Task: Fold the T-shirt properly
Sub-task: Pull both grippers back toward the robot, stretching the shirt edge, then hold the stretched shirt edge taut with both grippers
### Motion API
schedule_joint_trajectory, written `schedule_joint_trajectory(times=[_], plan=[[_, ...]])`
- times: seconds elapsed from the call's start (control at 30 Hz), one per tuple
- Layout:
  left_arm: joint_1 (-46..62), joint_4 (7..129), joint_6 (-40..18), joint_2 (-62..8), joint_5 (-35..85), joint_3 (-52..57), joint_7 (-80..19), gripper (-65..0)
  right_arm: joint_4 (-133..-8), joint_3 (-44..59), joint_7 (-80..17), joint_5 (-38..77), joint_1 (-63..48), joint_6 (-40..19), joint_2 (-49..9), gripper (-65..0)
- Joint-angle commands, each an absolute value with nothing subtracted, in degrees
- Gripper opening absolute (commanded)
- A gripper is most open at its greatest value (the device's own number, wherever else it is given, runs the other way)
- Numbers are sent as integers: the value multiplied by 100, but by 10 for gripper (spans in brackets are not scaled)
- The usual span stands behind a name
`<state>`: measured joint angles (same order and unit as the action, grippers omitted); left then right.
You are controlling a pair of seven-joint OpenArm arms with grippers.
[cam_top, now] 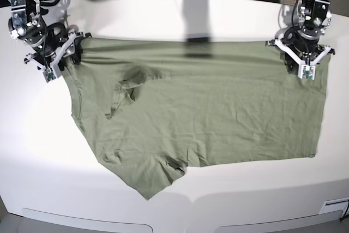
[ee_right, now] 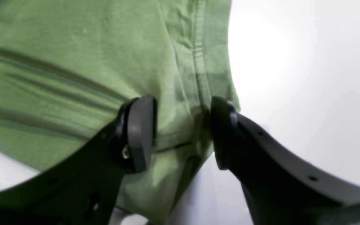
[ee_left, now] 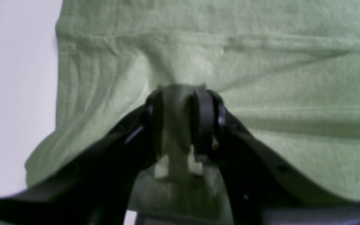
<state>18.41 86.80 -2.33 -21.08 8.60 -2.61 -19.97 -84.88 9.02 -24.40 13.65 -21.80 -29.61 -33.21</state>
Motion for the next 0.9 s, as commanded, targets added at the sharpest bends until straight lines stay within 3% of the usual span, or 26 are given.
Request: schedule_joint_trajectory(times=[0.0,0.43,0.87], plan=[[2029,8724,-263,-2143,840,-266,-2547,-485,-8541,943,-2867,1074,-2307,-2856,-3452,-359],[2731,9203,-261,-2143,534,-266,-2185,-485,-9824,980,-3242,1070,-3221,-2851,-3509,-359],[2733,9205,-261,-2145,384,-266,-2399,-484,-10088,978,-3087,1074,-3144,-2539,-3507,-359]])
